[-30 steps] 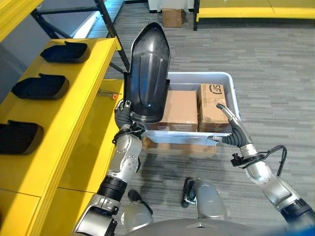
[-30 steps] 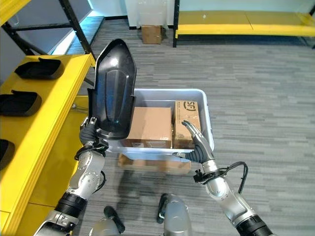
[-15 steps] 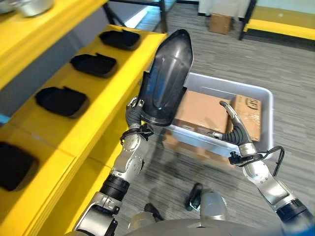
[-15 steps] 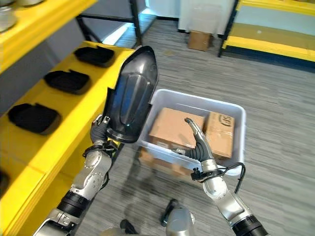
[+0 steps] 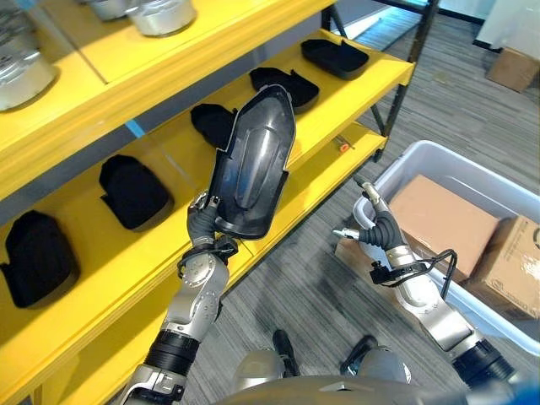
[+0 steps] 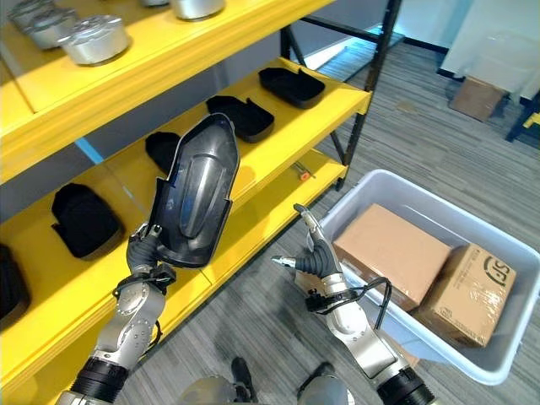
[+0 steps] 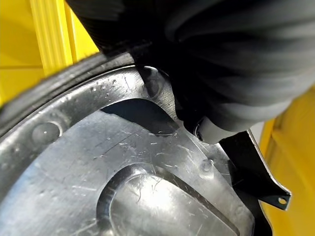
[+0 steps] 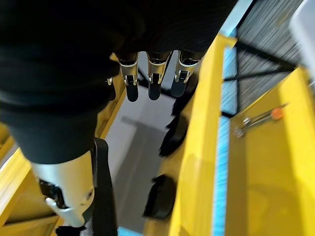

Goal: Move parts from the plastic box to the shelf.

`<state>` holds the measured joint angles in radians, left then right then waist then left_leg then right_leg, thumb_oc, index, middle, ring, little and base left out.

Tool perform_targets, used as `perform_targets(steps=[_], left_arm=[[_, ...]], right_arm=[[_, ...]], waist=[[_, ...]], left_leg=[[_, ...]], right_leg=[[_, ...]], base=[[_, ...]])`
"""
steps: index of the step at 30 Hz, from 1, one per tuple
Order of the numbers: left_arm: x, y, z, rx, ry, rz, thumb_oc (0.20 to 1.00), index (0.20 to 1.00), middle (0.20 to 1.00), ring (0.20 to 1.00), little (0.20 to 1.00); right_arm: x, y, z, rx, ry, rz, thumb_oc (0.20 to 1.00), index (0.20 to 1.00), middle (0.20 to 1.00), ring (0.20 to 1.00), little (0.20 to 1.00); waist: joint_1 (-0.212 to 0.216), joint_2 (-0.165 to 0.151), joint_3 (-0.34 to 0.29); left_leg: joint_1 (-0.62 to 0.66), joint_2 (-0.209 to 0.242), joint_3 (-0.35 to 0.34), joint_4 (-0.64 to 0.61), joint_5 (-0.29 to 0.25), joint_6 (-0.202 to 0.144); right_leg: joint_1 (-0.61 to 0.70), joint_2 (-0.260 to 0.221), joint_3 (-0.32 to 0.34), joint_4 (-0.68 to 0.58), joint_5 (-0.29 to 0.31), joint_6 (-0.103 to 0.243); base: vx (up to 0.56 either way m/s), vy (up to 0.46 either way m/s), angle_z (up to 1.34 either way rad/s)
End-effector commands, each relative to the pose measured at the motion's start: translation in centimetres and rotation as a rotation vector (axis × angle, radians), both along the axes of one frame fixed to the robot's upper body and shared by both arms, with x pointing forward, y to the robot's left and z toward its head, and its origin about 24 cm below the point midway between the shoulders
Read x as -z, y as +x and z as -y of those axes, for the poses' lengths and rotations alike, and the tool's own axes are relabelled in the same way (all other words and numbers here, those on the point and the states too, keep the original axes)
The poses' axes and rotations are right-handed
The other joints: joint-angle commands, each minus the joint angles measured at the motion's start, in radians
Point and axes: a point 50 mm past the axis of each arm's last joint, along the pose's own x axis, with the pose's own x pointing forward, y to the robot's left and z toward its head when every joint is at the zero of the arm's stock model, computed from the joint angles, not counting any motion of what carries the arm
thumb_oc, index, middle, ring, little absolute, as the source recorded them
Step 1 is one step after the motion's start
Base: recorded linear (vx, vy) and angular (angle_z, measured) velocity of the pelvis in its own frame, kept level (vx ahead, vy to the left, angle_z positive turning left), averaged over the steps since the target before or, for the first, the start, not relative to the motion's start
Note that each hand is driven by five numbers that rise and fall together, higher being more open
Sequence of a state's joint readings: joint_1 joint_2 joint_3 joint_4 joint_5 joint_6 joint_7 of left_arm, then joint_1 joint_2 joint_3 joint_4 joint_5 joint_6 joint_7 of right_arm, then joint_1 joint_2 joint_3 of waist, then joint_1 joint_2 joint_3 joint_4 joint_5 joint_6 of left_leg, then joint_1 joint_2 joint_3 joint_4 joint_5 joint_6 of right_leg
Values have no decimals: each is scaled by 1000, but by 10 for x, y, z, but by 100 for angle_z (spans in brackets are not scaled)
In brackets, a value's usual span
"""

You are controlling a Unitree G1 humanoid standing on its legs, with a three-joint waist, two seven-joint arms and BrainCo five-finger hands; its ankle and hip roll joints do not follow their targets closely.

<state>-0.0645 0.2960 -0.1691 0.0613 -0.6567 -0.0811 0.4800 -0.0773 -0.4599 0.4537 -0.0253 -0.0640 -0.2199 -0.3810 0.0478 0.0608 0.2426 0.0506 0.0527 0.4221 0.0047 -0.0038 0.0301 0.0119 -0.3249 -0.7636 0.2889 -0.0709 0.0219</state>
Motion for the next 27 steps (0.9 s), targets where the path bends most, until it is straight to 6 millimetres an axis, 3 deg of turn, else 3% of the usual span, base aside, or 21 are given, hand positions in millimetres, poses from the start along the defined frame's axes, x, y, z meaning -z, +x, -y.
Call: perform_targets(steps=[1,2,3,4,5,7,8,9,11,15,18,23,27], left_arm=[[-48,9,5,100,6,229,200,200,200,200,200],[-46,11,8,130,15,212,200,200,200,200,200],[-45,12,9,139,19,210,200,200,200,200,200],[-42,15,17,183,29,187,200,200,200,200,200],[-41,15,18,188,29,182,200,200,200,200,200],[-35,17,28,230,42,169,200,200,200,200,200],[-34,17,30,239,43,166,200,200,200,200,200],[-31,16,37,261,40,159,200,200,200,200,200],[-30,15,43,275,49,159,200,200,200,200,200],[-26,13,52,316,14,155,200,200,200,200,200],[-21,12,56,320,-22,141,200,200,200,200,200],[-16,9,52,279,-50,100,200,200,200,200,200],[-21,12,52,272,-63,103,200,200,200,200,200]], right_arm=[[-24,5,-17,-18,74,132,1000,1000,1000,1000,1000],[-24,5,-17,-7,90,130,1000,1000,1000,1000,1000],[-24,5,-16,-1,93,130,1000,1000,1000,1000,1000],[-23,5,-13,18,105,129,1000,1000,1000,1000,1000],[-23,5,-13,18,105,128,1000,1000,1000,1000,1000],[-24,4,-8,41,114,125,1000,1000,1000,1000,1000],[-24,4,-7,46,114,124,1000,1000,1000,1000,1000],[-25,4,-3,53,109,122,1000,1000,1000,1000,1000],[-25,3,0,52,102,121,1000,1000,1000,1000,1000],[-24,3,4,62,79,127,1000,1000,1000,1000,1000],[-23,4,5,57,70,129,1000,1000,1000,1000,1000],[-19,4,9,54,76,102,1000,1000,1000,1000,1000],[-15,-2,20,89,57,85,1000,1000,1000,1000,1000]], waist=[[10,-21,-18],[3,-24,-20],[0,-26,-20],[-23,-33,-22],[-27,-34,-22],[-59,-42,-27],[-64,-44,-29],[-80,-52,-41],[-93,-61,-56],[-117,-68,-60],[-123,-69,-55],[-115,-75,-53],[-154,-82,-49]], left_leg=[[88,-30,-59,-33,-119,5],[86,-38,-100,-48,-114,10],[85,-41,-110,-52,-113,12],[83,-54,-176,-73,-108,22],[83,-56,-186,-76,-107,24],[58,-66,-250,-86,-81,36],[55,-71,-264,-89,-79,37],[41,-91,-304,-92,-74,38],[26,-114,-342,-92,-68,37],[25,-140,-392,-92,-65,38],[25,-145,-413,-92,-65,41],[42,-116,-363,-92,-65,24],[37,-57,-174,-10,-79,-6]], right_leg=[[25,2,185,-128,115,156],[16,21,248,-117,114,163],[13,28,268,-114,110,164],[-1,76,382,-93,90,167],[-4,83,398,-87,87,167],[-32,171,528,-51,57,148],[-36,194,553,-44,47,143],[-46,271,617,-29,27,122],[-51,330,667,-26,12,100],[-48,391,754,-83,3,78],[-51,402,778,-93,4,74],[-6,376,727,-166,-12,72],[15,338,642,-204,-13,62]], base=[[-39,137,96],[-12,45,92],[16,74,109],[34,49,87],[-30,55,96],[-51,38,123],[10,90,156],[12,105,109],[31,75,103],[47,-5,32],[5,-44,50],[51,-128,12],[6,-17,42]])
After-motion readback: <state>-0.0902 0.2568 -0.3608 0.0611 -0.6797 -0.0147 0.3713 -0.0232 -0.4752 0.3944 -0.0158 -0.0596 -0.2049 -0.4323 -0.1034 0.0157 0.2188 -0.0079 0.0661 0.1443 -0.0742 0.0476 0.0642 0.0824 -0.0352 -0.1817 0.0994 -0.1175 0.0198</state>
